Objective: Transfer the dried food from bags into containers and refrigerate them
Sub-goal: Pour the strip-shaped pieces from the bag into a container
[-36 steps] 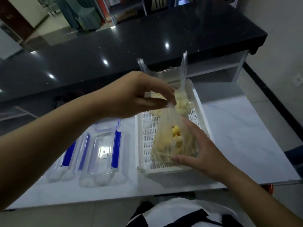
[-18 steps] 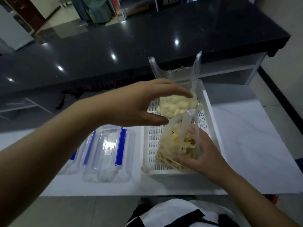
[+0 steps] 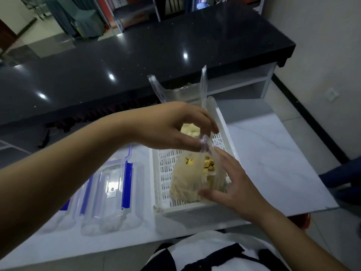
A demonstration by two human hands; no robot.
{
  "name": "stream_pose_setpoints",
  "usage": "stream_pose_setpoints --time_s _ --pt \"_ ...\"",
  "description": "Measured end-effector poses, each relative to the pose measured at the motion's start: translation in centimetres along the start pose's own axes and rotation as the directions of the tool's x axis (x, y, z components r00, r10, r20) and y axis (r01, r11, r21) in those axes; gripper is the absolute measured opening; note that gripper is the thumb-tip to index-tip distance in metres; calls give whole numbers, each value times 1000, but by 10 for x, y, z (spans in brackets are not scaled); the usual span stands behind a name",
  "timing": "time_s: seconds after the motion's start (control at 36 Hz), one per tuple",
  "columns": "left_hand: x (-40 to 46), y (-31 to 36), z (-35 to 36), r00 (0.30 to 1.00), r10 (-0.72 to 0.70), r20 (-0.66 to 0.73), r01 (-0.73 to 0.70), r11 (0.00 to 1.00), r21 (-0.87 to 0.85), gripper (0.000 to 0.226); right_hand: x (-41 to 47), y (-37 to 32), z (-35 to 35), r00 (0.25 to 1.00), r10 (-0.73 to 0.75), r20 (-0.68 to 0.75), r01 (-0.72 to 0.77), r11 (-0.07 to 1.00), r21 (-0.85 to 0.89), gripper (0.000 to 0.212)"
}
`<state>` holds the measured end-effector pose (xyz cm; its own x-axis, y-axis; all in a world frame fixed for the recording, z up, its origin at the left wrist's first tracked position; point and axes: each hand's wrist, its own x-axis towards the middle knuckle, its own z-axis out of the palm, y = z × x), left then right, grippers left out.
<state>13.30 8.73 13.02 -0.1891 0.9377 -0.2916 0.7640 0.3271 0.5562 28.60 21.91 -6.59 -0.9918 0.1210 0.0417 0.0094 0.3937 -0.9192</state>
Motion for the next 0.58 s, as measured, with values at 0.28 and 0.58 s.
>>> stream_pose_setpoints --time_s 0.28,0.58 --pt "-39 -13 -2 965 -63 -256 5 975 -220 37 5 0 -2 999 32 30 -33 999 41 112" --pt "-95 3 -35 861 -55 -505 -18 990 -138 14 37 -14 7 908 268 322 -414 461 785 90"
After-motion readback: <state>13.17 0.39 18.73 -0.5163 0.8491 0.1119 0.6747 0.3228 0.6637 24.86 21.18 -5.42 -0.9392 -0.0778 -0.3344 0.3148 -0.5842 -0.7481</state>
